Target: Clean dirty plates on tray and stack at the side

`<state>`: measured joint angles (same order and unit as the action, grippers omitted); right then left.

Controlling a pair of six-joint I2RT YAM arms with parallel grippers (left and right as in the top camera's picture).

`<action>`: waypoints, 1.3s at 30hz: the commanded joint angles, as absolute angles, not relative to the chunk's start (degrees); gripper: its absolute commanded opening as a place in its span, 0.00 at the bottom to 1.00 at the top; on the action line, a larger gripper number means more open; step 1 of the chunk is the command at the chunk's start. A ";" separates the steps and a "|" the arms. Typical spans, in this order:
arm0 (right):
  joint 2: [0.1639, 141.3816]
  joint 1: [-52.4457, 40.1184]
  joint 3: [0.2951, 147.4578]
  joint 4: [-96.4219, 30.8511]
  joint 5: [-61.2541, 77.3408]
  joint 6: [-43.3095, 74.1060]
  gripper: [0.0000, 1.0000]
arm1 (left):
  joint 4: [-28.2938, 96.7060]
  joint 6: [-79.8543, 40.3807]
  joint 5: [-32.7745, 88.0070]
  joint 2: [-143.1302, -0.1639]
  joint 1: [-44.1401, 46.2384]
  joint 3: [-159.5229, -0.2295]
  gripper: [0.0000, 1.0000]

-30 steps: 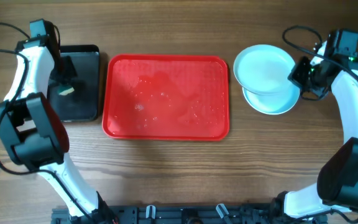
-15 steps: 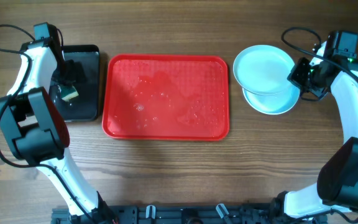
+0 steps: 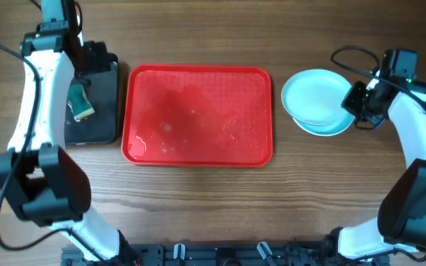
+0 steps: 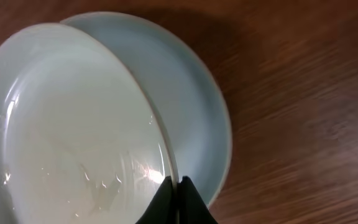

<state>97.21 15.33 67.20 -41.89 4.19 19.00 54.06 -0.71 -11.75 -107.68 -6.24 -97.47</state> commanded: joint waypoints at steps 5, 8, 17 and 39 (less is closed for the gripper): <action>97.30 18.04 60.27 -33.01 0.64 19.53 0.07 | 56.03 -0.43 -5.74 -107.53 -4.97 -97.86 1.00; 97.30 17.96 57.76 -29.02 2.15 19.33 0.29 | 56.01 -0.43 -5.34 -107.53 -4.97 -97.86 1.00; 97.27 17.96 57.30 -27.68 7.16 14.96 0.63 | 56.45 -0.45 -5.34 -106.78 -4.97 -97.89 1.00; 88.68 17.98 61.76 -20.58 23.81 28.64 1.00 | 79.99 -0.43 -5.37 -79.72 -4.97 -97.89 1.00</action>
<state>88.51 18.09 61.28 -20.67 22.06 25.21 78.15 -0.71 -6.07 -83.18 -5.23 -97.58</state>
